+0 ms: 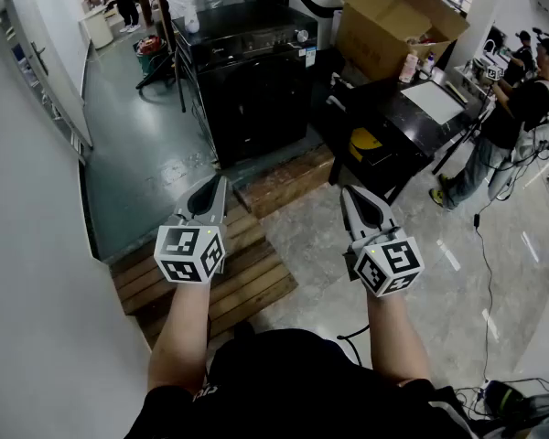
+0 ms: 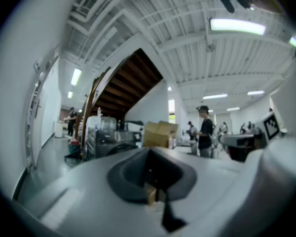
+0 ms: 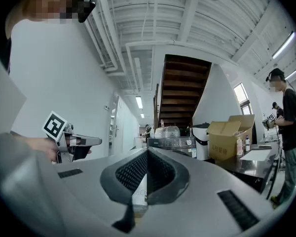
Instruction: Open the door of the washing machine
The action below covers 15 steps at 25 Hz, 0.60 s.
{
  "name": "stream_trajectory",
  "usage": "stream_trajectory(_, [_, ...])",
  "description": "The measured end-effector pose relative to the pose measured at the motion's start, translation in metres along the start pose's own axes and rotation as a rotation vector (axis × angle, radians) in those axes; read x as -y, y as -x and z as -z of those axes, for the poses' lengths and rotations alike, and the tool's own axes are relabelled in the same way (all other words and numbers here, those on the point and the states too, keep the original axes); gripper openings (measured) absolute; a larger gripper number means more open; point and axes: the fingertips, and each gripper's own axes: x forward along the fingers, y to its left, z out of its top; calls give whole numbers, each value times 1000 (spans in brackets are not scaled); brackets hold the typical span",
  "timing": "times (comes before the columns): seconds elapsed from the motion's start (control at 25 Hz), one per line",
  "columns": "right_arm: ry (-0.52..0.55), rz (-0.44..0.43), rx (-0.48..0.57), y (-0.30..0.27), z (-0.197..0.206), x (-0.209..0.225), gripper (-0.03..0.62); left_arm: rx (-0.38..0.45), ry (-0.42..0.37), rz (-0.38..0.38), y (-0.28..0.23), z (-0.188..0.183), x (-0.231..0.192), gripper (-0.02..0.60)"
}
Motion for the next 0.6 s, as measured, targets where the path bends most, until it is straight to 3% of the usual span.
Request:
stream_trajectory(0.24, [0,6,0,15,-1,9,-9,-12,-1,5,-2,1,16,8])
stream_trajectory(0.44, [0,19,-18,43,5,25,-9,-9,71,12,-5,5,42,8])
stream_trajectory(0.6, [-16,24,-10,73,7,44,-8,-19,75,37,-16,12,76,8])
